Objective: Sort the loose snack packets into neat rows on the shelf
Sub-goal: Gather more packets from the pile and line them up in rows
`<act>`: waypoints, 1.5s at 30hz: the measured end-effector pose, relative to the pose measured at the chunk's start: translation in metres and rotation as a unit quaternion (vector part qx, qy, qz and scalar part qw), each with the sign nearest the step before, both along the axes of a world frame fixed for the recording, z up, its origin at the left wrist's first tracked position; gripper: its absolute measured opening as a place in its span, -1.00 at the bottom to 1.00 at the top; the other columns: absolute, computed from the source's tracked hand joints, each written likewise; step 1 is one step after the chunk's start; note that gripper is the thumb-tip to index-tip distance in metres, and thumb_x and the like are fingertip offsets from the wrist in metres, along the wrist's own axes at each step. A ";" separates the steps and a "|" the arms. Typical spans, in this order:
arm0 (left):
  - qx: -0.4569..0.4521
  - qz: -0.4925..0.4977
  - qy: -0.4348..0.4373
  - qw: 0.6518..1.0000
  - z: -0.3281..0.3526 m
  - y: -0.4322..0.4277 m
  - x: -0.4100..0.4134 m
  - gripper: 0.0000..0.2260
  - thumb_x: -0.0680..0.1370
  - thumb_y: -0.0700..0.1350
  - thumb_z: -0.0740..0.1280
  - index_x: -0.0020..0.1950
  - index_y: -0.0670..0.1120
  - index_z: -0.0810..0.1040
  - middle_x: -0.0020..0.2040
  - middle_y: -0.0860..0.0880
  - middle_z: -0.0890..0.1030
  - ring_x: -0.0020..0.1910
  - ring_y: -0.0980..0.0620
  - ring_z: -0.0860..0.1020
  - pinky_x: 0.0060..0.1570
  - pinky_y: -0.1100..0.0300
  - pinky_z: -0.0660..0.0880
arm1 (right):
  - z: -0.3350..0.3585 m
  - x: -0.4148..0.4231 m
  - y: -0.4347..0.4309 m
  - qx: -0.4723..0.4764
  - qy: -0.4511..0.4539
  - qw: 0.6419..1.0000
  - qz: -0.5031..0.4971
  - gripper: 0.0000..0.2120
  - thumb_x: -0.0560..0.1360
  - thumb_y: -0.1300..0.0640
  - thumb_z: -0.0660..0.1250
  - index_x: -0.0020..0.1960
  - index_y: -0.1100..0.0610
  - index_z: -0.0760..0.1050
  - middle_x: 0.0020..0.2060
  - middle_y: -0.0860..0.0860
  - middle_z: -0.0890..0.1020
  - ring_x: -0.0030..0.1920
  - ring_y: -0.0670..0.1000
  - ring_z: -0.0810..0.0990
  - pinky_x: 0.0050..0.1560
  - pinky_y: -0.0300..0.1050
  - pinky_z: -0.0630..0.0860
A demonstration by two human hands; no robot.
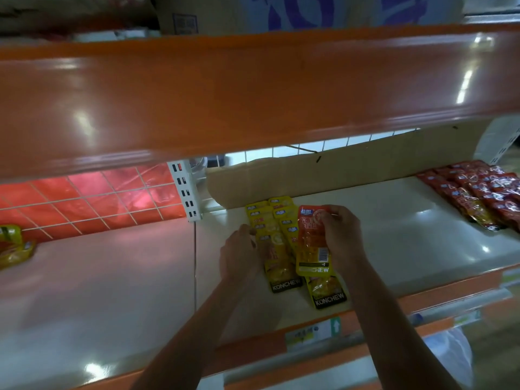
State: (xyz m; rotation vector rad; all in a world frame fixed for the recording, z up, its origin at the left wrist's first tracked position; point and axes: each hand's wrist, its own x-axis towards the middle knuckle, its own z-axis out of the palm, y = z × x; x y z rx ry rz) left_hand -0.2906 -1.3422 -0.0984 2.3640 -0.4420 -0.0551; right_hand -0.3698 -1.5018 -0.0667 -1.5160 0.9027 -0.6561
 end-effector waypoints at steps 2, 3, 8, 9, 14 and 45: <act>-0.042 -0.019 -0.031 0.998 0.013 -0.008 -0.005 -0.76 0.51 0.07 0.36 0.12 -0.01 0.56 -0.06 0.02 0.62 -0.09 0.02 0.58 -0.04 0.16 0.46 | 0.003 -0.003 -0.003 0.002 -0.006 1.000 -0.001 -0.87 0.52 0.17 0.30 0.05 0.07 0.55 -0.04 0.07 0.65 -0.06 0.08 0.65 -0.04 0.11 0.62; -0.063 -0.036 -0.040 0.997 0.020 -0.013 -0.008 -0.79 0.53 0.04 0.34 0.09 -0.01 0.59 -0.08 0.04 0.62 -0.13 0.06 0.57 -0.06 0.20 0.45 | 0.005 -0.004 -0.006 0.003 -0.010 1.000 -0.003 -0.86 0.51 0.17 0.30 0.06 0.09 0.56 -0.05 0.07 0.65 -0.06 0.08 0.65 -0.05 0.10 0.62; -0.108 -0.102 -0.014 0.989 0.045 -0.044 -0.029 -0.82 0.55 0.04 0.30 -0.02 -0.03 0.62 -0.20 0.10 0.59 -0.21 0.13 0.55 -0.15 0.25 0.44 | 0.016 -0.010 -0.027 -0.006 -0.039 0.999 -0.023 -0.83 0.49 0.17 0.33 0.07 0.15 0.58 -0.06 0.11 0.65 -0.06 0.09 0.65 -0.07 0.10 0.63; -0.116 -0.119 0.003 0.986 0.047 -0.051 -0.032 -0.81 0.55 0.06 0.31 -0.02 -0.03 0.62 -0.18 0.11 0.61 -0.19 0.16 0.56 -0.14 0.25 0.48 | 0.018 -0.011 -0.033 -0.009 -0.043 0.999 -0.023 -0.83 0.49 0.17 0.33 0.07 0.15 0.57 -0.05 0.10 0.65 -0.06 0.09 0.64 -0.04 0.11 0.62; -0.150 -0.158 0.100 0.971 0.048 -0.104 -0.049 -0.93 0.53 -0.03 0.35 -0.03 0.03 0.61 -0.16 0.06 0.64 -0.16 0.10 0.60 -0.20 0.23 0.53 | 0.027 -0.031 -0.074 -0.019 -0.052 0.998 0.002 -0.87 0.50 0.15 0.34 0.04 0.12 0.56 -0.06 0.08 0.65 -0.06 0.07 0.64 -0.02 0.08 0.61; -0.269 -0.025 0.306 0.913 0.025 -0.420 -0.171 -0.83 0.57 -0.08 0.28 -0.11 -0.09 0.63 -0.08 -0.14 0.69 -0.09 -0.09 0.66 0.01 -0.02 0.59 | 0.024 -0.167 -0.372 -0.002 -0.037 0.988 0.148 -0.76 0.58 0.11 0.25 -0.07 0.27 0.59 -0.15 0.30 0.62 -0.10 0.35 0.58 -0.03 0.18 0.55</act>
